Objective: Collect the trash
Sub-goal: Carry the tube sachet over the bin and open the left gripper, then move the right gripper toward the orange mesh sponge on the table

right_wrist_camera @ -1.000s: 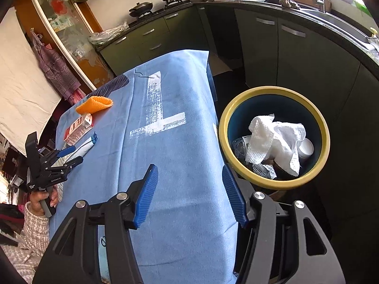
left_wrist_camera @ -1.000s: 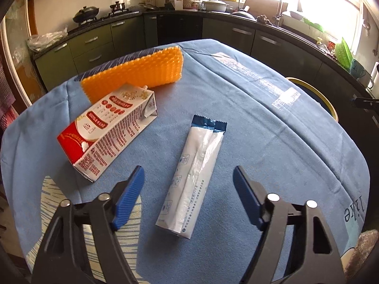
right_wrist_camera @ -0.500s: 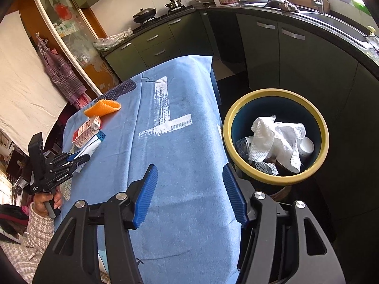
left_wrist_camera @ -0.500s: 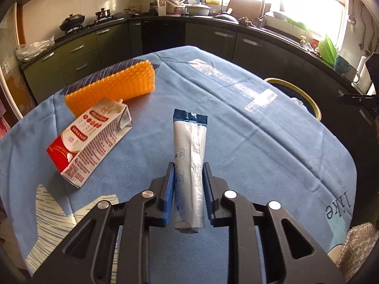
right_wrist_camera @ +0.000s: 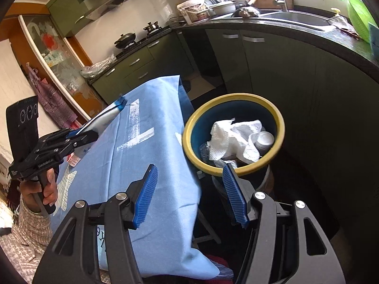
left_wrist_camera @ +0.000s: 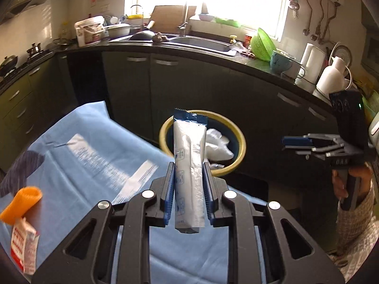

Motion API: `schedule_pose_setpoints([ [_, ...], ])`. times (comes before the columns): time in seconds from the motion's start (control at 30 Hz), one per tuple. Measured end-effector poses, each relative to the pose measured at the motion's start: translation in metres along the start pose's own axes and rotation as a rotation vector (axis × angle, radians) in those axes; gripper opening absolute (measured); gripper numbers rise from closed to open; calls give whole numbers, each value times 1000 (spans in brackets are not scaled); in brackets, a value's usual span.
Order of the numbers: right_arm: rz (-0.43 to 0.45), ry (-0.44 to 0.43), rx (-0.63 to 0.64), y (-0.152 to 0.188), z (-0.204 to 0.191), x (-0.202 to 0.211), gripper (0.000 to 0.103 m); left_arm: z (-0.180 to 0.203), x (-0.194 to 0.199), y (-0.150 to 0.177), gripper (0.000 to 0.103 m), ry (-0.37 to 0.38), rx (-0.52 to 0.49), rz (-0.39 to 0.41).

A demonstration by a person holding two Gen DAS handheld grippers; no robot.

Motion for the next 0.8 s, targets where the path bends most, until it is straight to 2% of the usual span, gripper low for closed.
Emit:
schedule_pose_setpoints([
  [0.1, 19, 31, -51, 5, 29, 15, 58, 23, -55, -23, 22, 44, -1, -31],
  [0.27, 40, 81, -124, 14, 70, 38, 58, 39, -139, -27, 26, 48, 17, -136],
  [0.33, 49, 95, -147, 15, 83, 45, 58, 40, -161, -23, 30, 35, 27, -170],
  [0.4, 57, 100, -155, 16, 88, 50, 58, 36, -164, -20, 36, 30, 52, -180],
  [0.47, 53, 95, -150, 16, 89, 48, 58, 28, -146, -19, 39, 34, 69, -154],
  [0.5, 45, 90, -144, 16, 87, 45, 58, 23, -131, -21, 49, 30, 76, -128],
  [0.57, 26, 70, -130, 14, 80, 33, 58, 5, -89, -21, 59, 13, 107, -49],
  [0.63, -2, 43, -96, 11, 63, 18, 58, -17, -39, -15, 63, -18, 136, 41],
  [0.8, -94, -71, 72, -7, -15, -36, 58, -85, 84, 28, 69, -194, 180, 232],
])
Point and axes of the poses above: each gripper's, at about its wrist camera, not at the fingertips, and x roughly against the way its jaws point, z to its right, y to its underside, the point moved 5 cm from there along -x, roughly the way its jaws point, and after that the axes turned 9 degrees about z, right-handed, at the moved point
